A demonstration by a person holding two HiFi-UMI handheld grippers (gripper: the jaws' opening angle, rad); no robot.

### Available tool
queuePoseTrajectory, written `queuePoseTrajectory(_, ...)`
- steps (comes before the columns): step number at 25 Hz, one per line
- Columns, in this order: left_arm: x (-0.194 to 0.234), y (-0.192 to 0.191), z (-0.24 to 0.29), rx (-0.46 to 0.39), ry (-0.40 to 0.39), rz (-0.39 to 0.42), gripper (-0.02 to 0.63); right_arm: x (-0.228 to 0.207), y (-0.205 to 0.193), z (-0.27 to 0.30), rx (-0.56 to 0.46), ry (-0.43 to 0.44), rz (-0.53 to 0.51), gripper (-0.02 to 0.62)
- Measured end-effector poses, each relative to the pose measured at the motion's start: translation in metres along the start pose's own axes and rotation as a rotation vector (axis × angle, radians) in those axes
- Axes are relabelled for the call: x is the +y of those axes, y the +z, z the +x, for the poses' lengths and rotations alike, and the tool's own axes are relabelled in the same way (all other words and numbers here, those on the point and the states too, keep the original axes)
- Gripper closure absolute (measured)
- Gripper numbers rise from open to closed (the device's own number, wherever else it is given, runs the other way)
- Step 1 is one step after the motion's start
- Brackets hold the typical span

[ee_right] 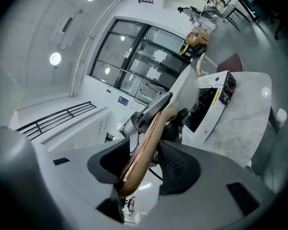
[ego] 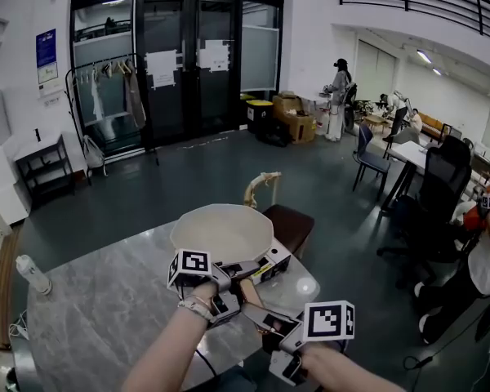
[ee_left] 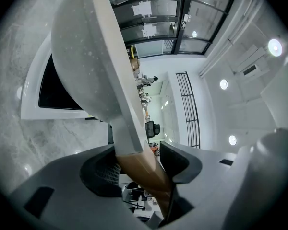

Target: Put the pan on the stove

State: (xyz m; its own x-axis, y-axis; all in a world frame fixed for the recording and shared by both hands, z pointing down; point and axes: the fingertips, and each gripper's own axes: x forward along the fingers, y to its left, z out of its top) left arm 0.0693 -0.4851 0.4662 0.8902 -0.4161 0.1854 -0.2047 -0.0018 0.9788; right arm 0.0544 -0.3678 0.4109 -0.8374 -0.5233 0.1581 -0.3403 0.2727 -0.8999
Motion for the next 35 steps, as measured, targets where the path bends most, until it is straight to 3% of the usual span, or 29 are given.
queuePoseTrajectory(10, 0.019, 0.024, 0.008, -0.006, -0.013, -0.022, 0.365, -0.024, 0.011, 0.02, 0.04, -0.056, -0.027, 0.399)
queuePoseTrajectory(14, 0.021, 0.029, 0.009, -0.003, -0.026, -0.03, 0.365, -0.022, 0.013, 0.027, 0.067, -0.039, -0.046, 0.399)
queuePoseTrajectory(26, 0.037, 0.017, 0.017, 0.028, 0.027, 0.015, 0.365, -0.049, 0.001, 0.017, 0.082, -0.069, -0.034, 0.416)
queuePoseTrajectory(35, 0.044, 0.017, 0.024, 0.006, 0.037, 0.042, 0.368, -0.065, 0.0, 0.012, 0.093, -0.056, -0.063, 0.42)
